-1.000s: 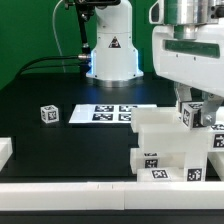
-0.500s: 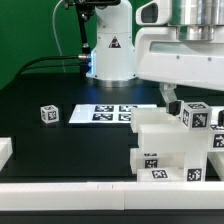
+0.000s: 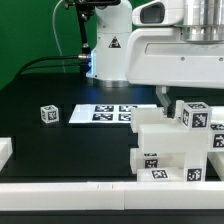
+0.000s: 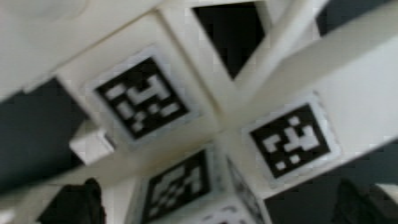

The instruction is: Assemble chair

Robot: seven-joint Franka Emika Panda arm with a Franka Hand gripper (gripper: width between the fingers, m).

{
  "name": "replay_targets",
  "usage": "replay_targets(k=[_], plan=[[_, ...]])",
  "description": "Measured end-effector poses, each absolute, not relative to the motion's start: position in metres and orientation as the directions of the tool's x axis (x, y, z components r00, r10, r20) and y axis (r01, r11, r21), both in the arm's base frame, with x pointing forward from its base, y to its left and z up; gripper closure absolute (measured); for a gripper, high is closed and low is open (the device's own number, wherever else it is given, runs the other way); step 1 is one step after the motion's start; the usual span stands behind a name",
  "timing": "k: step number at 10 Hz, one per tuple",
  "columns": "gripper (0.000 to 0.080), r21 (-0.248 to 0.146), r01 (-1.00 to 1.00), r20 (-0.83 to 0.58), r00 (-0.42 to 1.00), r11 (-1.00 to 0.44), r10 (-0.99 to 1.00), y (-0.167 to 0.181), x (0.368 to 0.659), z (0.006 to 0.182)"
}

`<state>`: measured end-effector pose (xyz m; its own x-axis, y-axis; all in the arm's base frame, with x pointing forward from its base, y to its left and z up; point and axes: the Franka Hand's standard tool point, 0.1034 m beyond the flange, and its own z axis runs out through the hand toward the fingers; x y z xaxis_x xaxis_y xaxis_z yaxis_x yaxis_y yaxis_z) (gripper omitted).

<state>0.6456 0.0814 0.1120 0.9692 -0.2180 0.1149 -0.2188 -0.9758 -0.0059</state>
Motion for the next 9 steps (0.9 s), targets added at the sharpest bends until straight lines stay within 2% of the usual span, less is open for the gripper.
replay_targets(k=[1, 2, 3, 4, 5, 8, 9], plan=[[0.015, -0.01, -0.235, 0.115, 0.965, -0.972, -0.234, 0.0817, 0.6457, 0.112], [0.0291, -0.014, -0.262, 0.114, 0.958, -0.965, -0.261, 0.0818, 0.6457, 0.112], [0.0291, -0.014, -0.271, 0.114, 0.956, -0.963, -0.271, 0.0817, 0.6457, 0.112], [0.0428, -0.02, -0.315, 0.113, 0.942, -0.949, -0.316, 0.0818, 0.6457, 0.112], [0.0522, -0.027, -0.37, 0.112, 0.922, -0.929, -0.371, 0.0819, 0.6456, 0.112], [0.0521, -0.052, -0.564, 0.103, 0.818, -0.824, -0.566, 0.0816, 0.6457, 0.1121], [0.0521, -0.072, -0.687, 0.09, 0.718, -0.724, -0.69, 0.08, 0.6457, 0.1126]])
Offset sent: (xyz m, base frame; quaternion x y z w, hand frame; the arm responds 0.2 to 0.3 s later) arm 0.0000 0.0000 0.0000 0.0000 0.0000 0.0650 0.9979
